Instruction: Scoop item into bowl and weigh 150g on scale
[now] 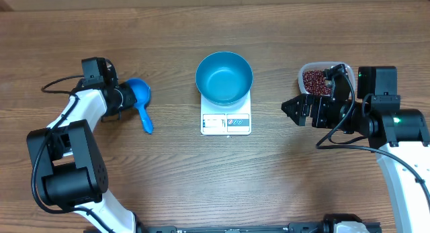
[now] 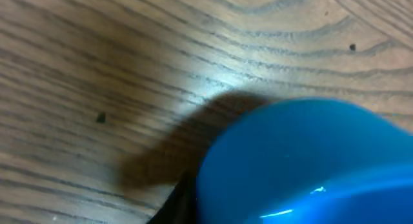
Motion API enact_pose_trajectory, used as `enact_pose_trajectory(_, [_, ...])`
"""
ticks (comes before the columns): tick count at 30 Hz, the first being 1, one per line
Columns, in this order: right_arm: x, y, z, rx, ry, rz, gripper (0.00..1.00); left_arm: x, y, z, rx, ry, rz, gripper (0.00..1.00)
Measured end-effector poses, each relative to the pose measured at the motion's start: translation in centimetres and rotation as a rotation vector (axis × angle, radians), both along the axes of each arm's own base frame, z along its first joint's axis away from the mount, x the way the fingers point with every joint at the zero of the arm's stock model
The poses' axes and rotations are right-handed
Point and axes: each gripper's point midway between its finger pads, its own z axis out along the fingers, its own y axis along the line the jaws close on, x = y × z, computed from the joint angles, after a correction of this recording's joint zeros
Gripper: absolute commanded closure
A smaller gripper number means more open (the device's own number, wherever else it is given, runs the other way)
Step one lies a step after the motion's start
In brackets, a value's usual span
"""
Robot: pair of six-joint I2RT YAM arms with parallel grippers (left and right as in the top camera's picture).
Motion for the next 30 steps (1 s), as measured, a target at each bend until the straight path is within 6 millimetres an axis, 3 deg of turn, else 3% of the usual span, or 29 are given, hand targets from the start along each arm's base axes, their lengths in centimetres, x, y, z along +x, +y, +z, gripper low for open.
enact_pose_trajectory(12, [0.5, 0.0, 0.3, 0.034, 0.014, -0.056, 0.00, 1.1, -0.8, 1.1, -0.125, -0.047, 0.159, 0.96])
enact_pose_trajectory(15, [1.3, 0.5, 1.2, 0.092, -0.001, -0.084, 0.00, 1.2, -1.3, 4.5, -0.211, -0.098, 0.265, 0.96])
enact_pose_trajectory(16, [1.7, 0.9, 1.8, 0.131, -0.014, -0.089, 0.00, 1.3, -1.6, 7.2, -0.263, -0.145, 0.322, 0.96])
enact_pose_trajectory(21, [3.2, 2.4, 4.7, 0.282, -0.078, -0.080, 0.03, 0.3, -4.3, 15.4, -0.500, -0.251, 0.490, 0.96])
enact_pose_trajectory(23, [3.6, 3.0, 5.9, 0.340, -0.097, -0.074, 0.05, 0.1, -5.6, 16.8, -0.577, -0.253, 0.522, 0.96])
enact_pose_trajectory(26, [3.9, 3.8, 6.9, 0.393, -0.100, -0.073, 0.07, -0.4, -9.5, 18.8, -0.738, -0.214, 0.570, 0.96])
enact_pose_trajectory(30, [3.8, 5.8, 7.9, 0.442, -0.100, -0.046, 0.13, -0.6, -13.3, 19.3, -0.839, -0.150, 0.591, 0.95])
